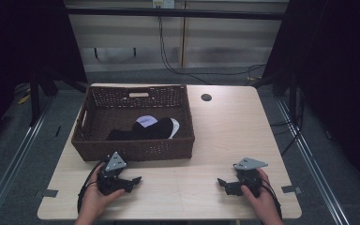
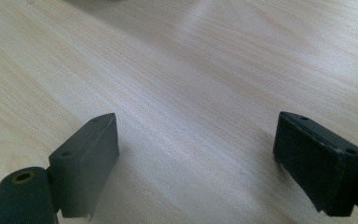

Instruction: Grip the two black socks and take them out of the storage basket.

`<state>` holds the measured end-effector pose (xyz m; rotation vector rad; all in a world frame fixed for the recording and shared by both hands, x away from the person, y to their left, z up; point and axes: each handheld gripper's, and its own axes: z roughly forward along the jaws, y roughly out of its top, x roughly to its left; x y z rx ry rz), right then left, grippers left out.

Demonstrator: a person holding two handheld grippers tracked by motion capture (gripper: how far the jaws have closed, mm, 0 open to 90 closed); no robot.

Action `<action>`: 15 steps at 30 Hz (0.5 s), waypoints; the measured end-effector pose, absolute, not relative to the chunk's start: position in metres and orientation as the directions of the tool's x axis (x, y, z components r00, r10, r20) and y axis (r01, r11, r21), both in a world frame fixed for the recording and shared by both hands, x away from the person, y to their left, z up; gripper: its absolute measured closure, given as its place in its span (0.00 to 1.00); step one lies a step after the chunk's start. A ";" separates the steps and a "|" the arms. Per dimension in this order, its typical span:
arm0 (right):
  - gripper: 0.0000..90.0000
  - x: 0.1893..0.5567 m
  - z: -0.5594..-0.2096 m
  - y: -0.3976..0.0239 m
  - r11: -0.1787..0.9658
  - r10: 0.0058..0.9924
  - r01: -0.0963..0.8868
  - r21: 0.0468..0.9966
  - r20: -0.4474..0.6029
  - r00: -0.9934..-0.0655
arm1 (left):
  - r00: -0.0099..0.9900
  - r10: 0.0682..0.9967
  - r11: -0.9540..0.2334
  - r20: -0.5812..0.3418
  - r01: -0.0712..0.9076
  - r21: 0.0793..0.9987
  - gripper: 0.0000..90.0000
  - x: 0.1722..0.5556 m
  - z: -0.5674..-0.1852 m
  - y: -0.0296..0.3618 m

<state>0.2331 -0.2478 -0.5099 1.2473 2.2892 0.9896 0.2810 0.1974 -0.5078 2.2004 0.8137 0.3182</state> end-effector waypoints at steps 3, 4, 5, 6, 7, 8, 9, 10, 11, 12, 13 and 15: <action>0.15 0.233 -0.510 -0.248 0.368 0.835 0.589 0.719 0.024 -0.550 | 0.767 0.641 -0.513 -0.026 0.453 0.729 0.20 0.281 -0.508 0.197; 0.15 0.233 -0.510 -0.248 0.368 0.835 0.588 0.720 0.023 -0.550 | 0.767 0.641 -0.513 -0.026 0.453 0.729 0.20 0.281 -0.508 0.197; 0.15 0.233 -0.510 -0.248 0.369 0.835 0.588 0.720 0.023 -0.550 | 0.767 0.641 -0.513 -0.026 0.453 0.729 0.20 0.281 -0.508 0.197; 0.15 0.233 -0.510 -0.248 0.369 0.835 0.588 0.720 0.023 -0.550 | 0.767 0.641 -0.513 -0.026 0.453 0.729 0.20 0.281 -0.508 0.197; 0.15 0.233 -0.510 -0.248 0.369 0.834 0.587 0.721 0.022 -0.551 | 0.767 0.641 -0.513 -0.026 0.453 0.729 0.20 0.281 -0.508 0.197; 0.15 0.233 -0.510 -0.248 0.368 0.835 0.589 0.720 0.023 -0.550 | 0.767 0.641 -0.513 -0.026 0.453 0.729 0.20 0.281 -0.508 0.197; 0.15 0.233 -0.510 -0.248 0.369 0.834 0.587 0.720 0.022 -0.551 | 0.768 0.639 -0.515 -0.026 0.453 0.728 0.20 0.281 -0.508 0.198; 0.15 0.233 -0.510 -0.248 0.368 0.835 0.588 0.720 0.023 -0.550 | 0.768 0.639 -0.515 -0.026 0.453 0.728 0.20 0.281 -0.508 0.198; 0.15 0.233 -0.510 -0.248 0.369 0.835 0.589 0.720 0.023 -0.550 | 0.765 0.643 -0.512 -0.026 0.455 0.728 0.20 0.281 -0.508 0.197; 0.15 0.233 -0.510 -0.248 0.369 0.835 0.588 0.720 0.023 -0.550 | 0.763 0.645 -0.509 -0.030 0.458 0.729 0.20 0.281 -0.508 0.197; 0.15 0.233 -0.510 -0.248 0.369 0.834 0.588 0.720 0.023 -0.551 | 0.763 0.646 -0.510 -0.028 0.459 0.727 0.20 0.281 -0.508 0.197; 0.15 0.233 -0.510 -0.248 0.368 0.835 0.589 0.719 0.024 -0.550 | 0.760 0.649 -0.513 -0.036 0.473 0.716 0.20 0.281 -0.506 0.197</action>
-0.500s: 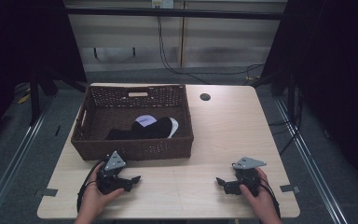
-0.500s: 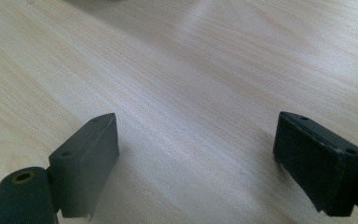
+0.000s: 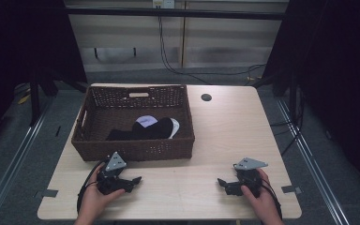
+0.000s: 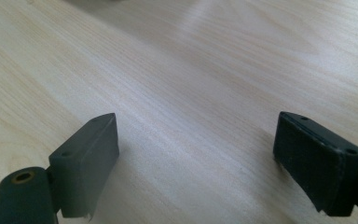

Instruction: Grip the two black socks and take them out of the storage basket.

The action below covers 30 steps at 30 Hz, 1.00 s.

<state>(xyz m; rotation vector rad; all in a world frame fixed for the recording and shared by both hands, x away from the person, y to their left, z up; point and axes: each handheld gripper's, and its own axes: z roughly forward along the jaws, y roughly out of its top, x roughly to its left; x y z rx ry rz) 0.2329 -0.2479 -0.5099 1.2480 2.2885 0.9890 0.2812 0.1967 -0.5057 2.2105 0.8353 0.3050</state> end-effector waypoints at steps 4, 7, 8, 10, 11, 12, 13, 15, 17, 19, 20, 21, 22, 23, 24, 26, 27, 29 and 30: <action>0.15 0.233 -0.510 -0.248 0.368 0.835 0.589 0.719 0.024 -0.550 | 0.755 0.654 -0.515 -0.049 0.492 0.702 0.21 0.282 -0.503 0.197; 0.15 0.233 -0.510 -0.248 0.368 0.835 0.589 0.719 0.024 -0.550 | 0.759 0.648 -0.527 -0.057 0.502 0.686 0.21 0.281 -0.501 0.197; 0.15 0.233 -0.510 -0.248 0.368 0.835 0.589 0.719 0.024 -0.550 | 0.759 0.648 -0.527 -0.057 0.502 0.686 0.21 0.281 -0.501 0.197; 0.15 0.233 -0.510 -0.248 0.367 0.835 0.589 0.719 0.024 -0.550 | 0.763 0.644 -0.535 -0.058 0.503 0.679 0.22 0.279 -0.495 0.196; 0.15 0.233 -0.510 -0.248 0.368 0.835 0.589 0.719 0.024 -0.550 | 0.765 0.640 -0.529 -0.073 0.508 0.680 0.22 0.279 -0.494 0.196; 0.15 0.233 -0.510 -0.248 0.368 0.835 0.589 0.719 0.024 -0.550 | 0.766 0.638 -0.530 -0.077 0.510 0.678 0.22 0.278 -0.492 0.196; 0.15 0.233 -0.510 -0.248 0.368 0.835 0.589 0.719 0.024 -0.550 | 0.766 0.638 -0.530 -0.077 0.510 0.678 0.22 0.278 -0.492 0.196; 0.15 0.233 -0.510 -0.248 0.368 0.835 0.589 0.719 0.024 -0.550 | 0.770 0.633 -0.534 -0.080 0.509 0.675 0.23 0.278 -0.488 0.196; 0.15 0.233 -0.510 -0.248 0.367 0.836 0.590 0.719 0.025 -0.549 | 0.775 0.626 -0.541 -0.084 0.510 0.669 0.23 0.278 -0.483 0.195; 0.15 0.233 -0.510 -0.248 0.367 0.836 0.591 0.719 0.025 -0.549 | 0.775 0.627 -0.541 -0.082 0.509 0.669 0.23 0.279 -0.480 0.195; 0.15 0.233 -0.510 -0.248 0.367 0.836 0.591 0.719 0.025 -0.549 | 0.775 0.627 -0.541 -0.082 0.509 0.669 0.23 0.279 -0.480 0.195; 0.15 0.233 -0.510 -0.248 0.367 0.835 0.590 0.719 0.024 -0.550 | 0.777 0.623 -0.543 -0.088 0.511 0.667 0.23 0.280 -0.475 0.196; 0.15 0.233 -0.510 -0.248 0.367 0.835 0.590 0.719 0.024 -0.550 | 0.777 0.623 -0.543 -0.088 0.511 0.667 0.23 0.280 -0.475 0.196; 0.15 0.233 -0.510 -0.248 0.368 0.835 0.589 0.719 0.024 -0.550 | 0.780 0.618 -0.546 -0.094 0.512 0.663 0.24 0.280 -0.469 0.196; 0.15 0.233 -0.510 -0.248 0.368 0.835 0.589 0.719 0.024 -0.550 | 0.780 0.618 -0.546 -0.094 0.512 0.663 0.24 0.280 -0.469 0.196; 0.15 0.233 -0.510 -0.248 0.368 0.835 0.589 0.719 0.024 -0.550 | 0.791 0.605 -0.566 -0.085 0.503 0.653 0.24 0.282 -0.458 0.194; 0.15 0.233 -0.510 -0.248 0.368 0.835 0.589 0.719 0.024 -0.550 | 0.791 0.605 -0.566 -0.085 0.503 0.653 0.24 0.282 -0.458 0.194; 0.15 0.233 -0.510 -0.248 0.368 0.835 0.589 0.719 0.024 -0.550 | 0.799 0.595 -0.570 -0.091 0.499 0.653 0.24 0.283 -0.448 0.193; 0.15 0.233 -0.510 -0.248 0.368 0.835 0.589 0.719 0.024 -0.550 | 0.801 0.591 -0.569 -0.094 0.497 0.655 0.24 0.284 -0.443 0.192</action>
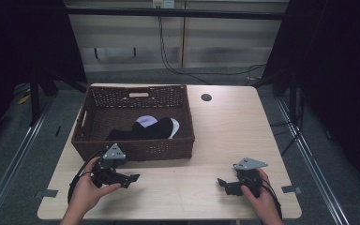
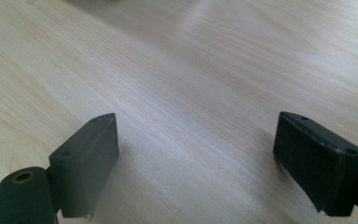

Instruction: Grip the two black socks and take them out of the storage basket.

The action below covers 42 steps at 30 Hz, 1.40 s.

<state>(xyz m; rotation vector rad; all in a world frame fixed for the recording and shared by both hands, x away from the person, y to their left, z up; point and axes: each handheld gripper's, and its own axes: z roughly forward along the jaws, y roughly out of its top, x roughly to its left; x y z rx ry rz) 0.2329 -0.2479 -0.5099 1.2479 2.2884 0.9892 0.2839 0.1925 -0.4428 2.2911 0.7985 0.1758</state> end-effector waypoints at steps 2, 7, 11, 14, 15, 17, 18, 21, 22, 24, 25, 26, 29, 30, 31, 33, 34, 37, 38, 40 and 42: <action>0.15 0.233 -0.510 -0.248 0.368 0.835 0.589 0.719 0.024 -0.550 | 0.805 0.584 -0.570 -0.099 0.494 0.657 0.24 0.285 -0.436 0.192; 0.15 0.233 -0.510 -0.248 0.368 0.835 0.589 0.719 0.023 -0.550 | 0.816 0.569 -0.588 -0.102 0.491 0.643 0.24 0.286 -0.423 0.190; 0.15 0.233 -0.510 -0.248 0.368 0.835 0.589 0.719 0.024 -0.550 | 0.824 0.554 -0.599 -0.119 0.494 0.631 0.24 0.287 -0.409 0.188; 0.15 0.233 -0.510 -0.248 0.368 0.835 0.589 0.719 0.023 -0.550 | 0.829 0.543 -0.603 -0.130 0.494 0.626 0.24 0.291 -0.399 0.187; 0.15 0.233 -0.510 -0.248 0.368 0.835 0.589 0.719 0.023 -0.550 | 0.829 0.543 -0.603 -0.130 0.494 0.626 0.24 0.291 -0.399 0.187; 0.15 0.233 -0.510 -0.248 0.368 0.835 0.589 0.719 0.023 -0.550 | 0.827 0.544 -0.599 -0.143 0.502 0.624 0.24 0.295 -0.387 0.187; 0.15 0.233 -0.510 -0.248 0.368 0.835 0.589 0.719 0.023 -0.550 | 0.827 0.544 -0.599 -0.143 0.502 0.624 0.24 0.295 -0.387 0.187; 0.15 0.233 -0.510 -0.248 0.369 0.834 0.588 0.719 0.022 -0.551 | 0.825 0.548 -0.609 -0.135 0.505 0.612 0.24 0.301 -0.376 0.186; 0.15 0.233 -0.510 -0.248 0.368 0.836 0.591 0.718 0.024 -0.549 | 0.824 0.548 -0.607 -0.144 0.510 0.610 0.24 0.303 -0.372 0.186; 0.15 0.233 -0.510 -0.248 0.368 0.835 0.589 0.719 0.023 -0.550 | 0.821 0.554 -0.609 -0.139 0.513 0.605 0.24 0.309 -0.363 0.185; 0.15 0.233 -0.510 -0.248 0.368 0.835 0.589 0.719 0.023 -0.550 | 0.821 0.555 -0.612 -0.138 0.515 0.600 0.24 0.313 -0.360 0.186; 0.15 0.233 -0.510 -0.248 0.368 0.835 0.589 0.719 0.023 -0.550 | 0.821 0.555 -0.612 -0.138 0.515 0.600 0.24 0.313 -0.360 0.186; 0.15 0.233 -0.510 -0.248 0.369 0.834 0.588 0.720 0.022 -0.551 | 0.812 0.569 -0.614 -0.133 0.527 0.588 0.24 0.324 -0.352 0.187; 0.15 0.233 -0.510 -0.248 0.369 0.835 0.589 0.720 0.023 -0.551 | 0.812 0.569 -0.614 -0.133 0.527 0.588 0.24 0.324 -0.352 0.187; 0.15 0.233 -0.510 -0.248 0.368 0.835 0.589 0.719 0.024 -0.550 | 0.808 0.570 -0.610 -0.151 0.539 0.582 0.24 0.331 -0.349 0.187; 0.15 0.233 -0.510 -0.248 0.369 0.834 0.588 0.720 0.023 -0.551 | 0.801 0.580 -0.606 -0.150 0.547 0.577 0.24 0.338 -0.347 0.187; 0.15 0.233 -0.510 -0.248 0.369 0.834 0.588 0.720 0.023 -0.551 | 0.800 0.583 -0.611 -0.143 0.547 0.572 0.24 0.342 -0.345 0.187; 0.15 0.233 -0.510 -0.248 0.368 0.835 0.589 0.720 0.023 -0.550 | 0.789 0.595 -0.601 -0.153 0.564 0.566 0.24 0.349 -0.344 0.187; 0.15 0.233 -0.510 -0.248 0.369 0.834 0.589 0.719 0.023 -0.551 | 0.783 0.603 -0.598 -0.151 0.569 0.565 0.24 0.353 -0.343 0.187; 0.15 0.233 -0.510 -0.248 0.368 0.835 0.589 0.719 0.024 -0.550 | 0.781 0.608 -0.604 -0.144 0.572 0.555 0.24 0.361 -0.343 0.187; 0.15 0.233 -0.510 -0.248 0.368 0.835 0.589 0.719 0.024 -0.550 | 0.765 0.628 -0.598 -0.143 0.592 0.541 0.24 0.371 -0.343 0.186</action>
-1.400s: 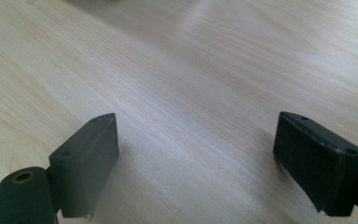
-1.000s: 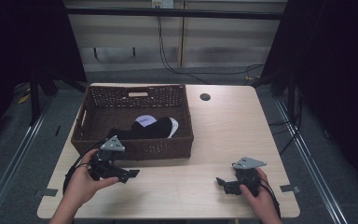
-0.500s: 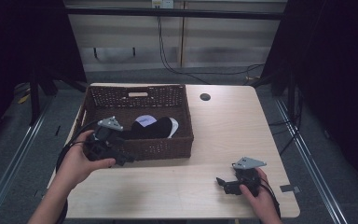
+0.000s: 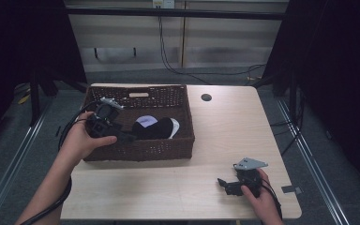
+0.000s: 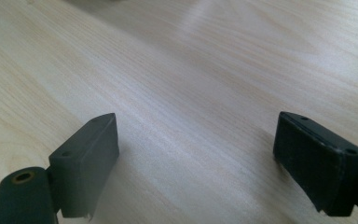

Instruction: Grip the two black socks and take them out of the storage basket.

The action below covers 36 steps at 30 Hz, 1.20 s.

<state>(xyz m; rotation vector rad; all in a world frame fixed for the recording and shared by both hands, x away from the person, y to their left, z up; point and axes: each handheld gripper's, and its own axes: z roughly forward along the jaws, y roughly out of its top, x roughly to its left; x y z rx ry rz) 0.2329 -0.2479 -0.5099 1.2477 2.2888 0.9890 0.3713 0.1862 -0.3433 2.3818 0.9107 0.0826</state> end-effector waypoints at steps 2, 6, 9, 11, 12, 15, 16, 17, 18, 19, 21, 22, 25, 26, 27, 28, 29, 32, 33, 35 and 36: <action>0.15 0.233 -0.510 -0.248 0.368 0.835 0.589 0.719 0.024 -0.550 | 0.763 0.631 -0.599 -0.139 0.593 0.539 0.24 0.375 -0.344 0.186; 0.15 0.233 -0.510 -0.248 0.368 0.835 0.589 0.719 0.024 -0.550 | 0.749 0.645 -0.592 -0.152 0.615 0.520 0.24 0.389 -0.347 0.185; 0.15 0.233 -0.510 -0.248 0.368 0.835 0.589 0.719 0.023 -0.550 | 0.729 0.664 -0.578 -0.167 0.642 0.503 0.24 0.399 -0.351 0.184; 0.15 0.233 -0.510 -0.248 0.368 0.835 0.589 0.719 0.024 -0.550 | 0.717 0.674 -0.571 -0.177 0.658 0.491 0.24 0.409 -0.355 0.184; 0.15 0.233 -0.510 -0.248 0.368 0.835 0.589 0.719 0.024 -0.550 | 0.707 0.684 -0.560 -0.181 0.668 0.490 0.24 0.411 -0.357 0.183; 0.15 0.233 -0.510 -0.248 0.368 0.835 0.589 0.720 0.024 -0.550 | 0.701 0.689 -0.561 -0.182 0.675 0.480 0.24 0.416 -0.360 0.182; 0.15 0.233 -0.510 -0.248 0.368 0.835 0.589 0.719 0.024 -0.550 | 0.698 0.692 -0.561 -0.185 0.681 0.471 0.24 0.421 -0.363 0.181; 0.15 0.233 -0.510 -0.248 0.368 0.835 0.589 0.719 0.024 -0.550 | 0.698 0.692 -0.561 -0.185 0.681 0.471 0.25 0.421 -0.363 0.181; 0.15 0.233 -0.510 -0.248 0.368 0.835 0.589 0.720 0.023 -0.550 | 0.692 0.698 -0.556 -0.184 0.686 0.468 0.25 0.424 -0.365 0.180; 0.15 0.233 -0.510 -0.248 0.367 0.835 0.590 0.719 0.025 -0.549 | 0.686 0.703 -0.554 -0.186 0.693 0.461 0.25 0.426 -0.366 0.179; 0.15 0.233 -0.510 -0.248 0.368 0.835 0.589 0.720 0.024 -0.550 | 0.676 0.714 -0.556 -0.183 0.707 0.438 0.26 0.434 -0.372 0.177; 0.15 0.233 -0.510 -0.248 0.368 0.835 0.589 0.720 0.023 -0.550 | 0.674 0.716 -0.560 -0.182 0.710 0.427 0.26 0.436 -0.374 0.176; 0.15 0.233 -0.510 -0.248 0.365 0.836 0.590 0.720 0.025 -0.548 | 0.667 0.722 -0.564 -0.186 0.723 0.399 0.26 0.442 -0.381 0.173; 0.15 0.233 -0.510 -0.248 0.365 0.836 0.590 0.720 0.025 -0.548 | 0.667 0.722 -0.564 -0.186 0.723 0.399 0.26 0.442 -0.381 0.173; 0.15 0.233 -0.510 -0.248 0.365 0.836 0.590 0.720 0.026 -0.548 | 0.661 0.727 -0.562 -0.187 0.729 0.390 0.26 0.444 -0.385 0.172; 0.15 0.233 -0.510 -0.248 0.365 0.836 0.590 0.720 0.026 -0.548 | 0.655 0.732 -0.565 -0.185 0.737 0.371 0.26 0.447 -0.390 0.170; 0.15 0.233 -0.510 -0.248 0.364 0.836 0.590 0.720 0.026 -0.548 | 0.655 0.732 -0.565 -0.185 0.737 0.371 0.26 0.447 -0.390 0.170; 0.15 0.233 -0.510 -0.248 0.364 0.836 0.590 0.721 0.025 -0.548 | 0.645 0.741 -0.561 -0.190 0.749 0.352 0.27 0.453 -0.399 0.166; 0.15 0.233 -0.510 -0.248 0.364 0.836 0.590 0.721 0.025 -0.548 | 0.640 0.745 -0.557 -0.190 0.753 0.351 0.27 0.455 -0.401 0.166; 0.15 0.233 -0.510 -0.248 0.364 0.837 0.591 0.720 0.026 -0.547 | 0.638 0.746 -0.562 -0.189 0.756 0.335 0.29 0.459 -0.408 0.163; 0.15 0.233 -0.510 -0.248 0.364 0.836 0.590 0.721 0.026 -0.548 | 0.634 0.749 -0.561 -0.191 0.761 0.325 0.30 0.461 -0.411 0.163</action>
